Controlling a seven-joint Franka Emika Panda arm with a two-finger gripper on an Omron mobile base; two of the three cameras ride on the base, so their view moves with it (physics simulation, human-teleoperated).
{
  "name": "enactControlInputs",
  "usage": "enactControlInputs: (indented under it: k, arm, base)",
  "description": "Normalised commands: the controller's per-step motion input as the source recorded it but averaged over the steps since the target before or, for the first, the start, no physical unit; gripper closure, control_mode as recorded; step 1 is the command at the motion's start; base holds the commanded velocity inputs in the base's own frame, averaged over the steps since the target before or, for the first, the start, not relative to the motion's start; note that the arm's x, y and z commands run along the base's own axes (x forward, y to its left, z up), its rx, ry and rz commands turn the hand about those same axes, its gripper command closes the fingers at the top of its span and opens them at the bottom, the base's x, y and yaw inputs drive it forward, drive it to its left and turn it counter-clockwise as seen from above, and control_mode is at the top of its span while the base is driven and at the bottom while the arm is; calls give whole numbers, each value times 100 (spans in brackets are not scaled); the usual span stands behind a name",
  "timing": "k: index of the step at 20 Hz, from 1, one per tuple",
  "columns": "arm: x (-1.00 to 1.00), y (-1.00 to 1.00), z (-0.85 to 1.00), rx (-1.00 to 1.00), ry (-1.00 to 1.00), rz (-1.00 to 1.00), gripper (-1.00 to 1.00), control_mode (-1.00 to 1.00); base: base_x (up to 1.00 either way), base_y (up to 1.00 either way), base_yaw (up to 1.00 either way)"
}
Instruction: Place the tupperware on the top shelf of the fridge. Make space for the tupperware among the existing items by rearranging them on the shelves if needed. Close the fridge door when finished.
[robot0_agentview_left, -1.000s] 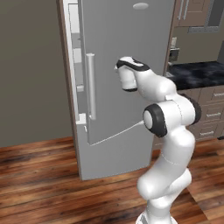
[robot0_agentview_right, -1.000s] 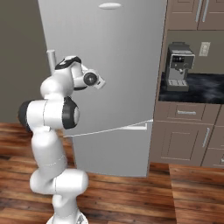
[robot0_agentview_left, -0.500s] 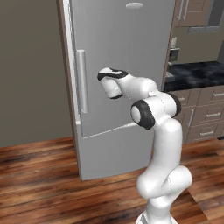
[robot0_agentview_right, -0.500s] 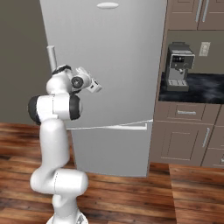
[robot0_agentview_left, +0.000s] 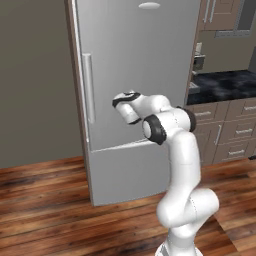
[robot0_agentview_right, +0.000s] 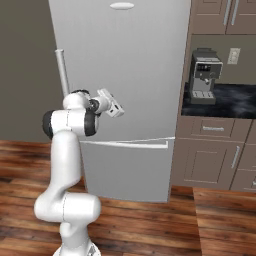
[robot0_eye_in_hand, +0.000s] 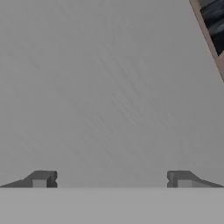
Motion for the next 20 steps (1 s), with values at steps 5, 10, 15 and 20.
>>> enactControlInputs:
  k: [5, 10, 15, 20]
  arm:
    - [57, 0, 92, 0, 29, -18, -100, -100]
    - [73, 3, 90, 0, 23, -13, -100, -100]
    - [97, 12, 73, 0, 20, -6, -100, -100]
    - [100, 23, 76, 0, 17, -1, -100, -100]
  base:
    - [0, 0, 0]
    - [0, 0, 0]
    - [0, 0, 0]
    - [0, 0, 0]
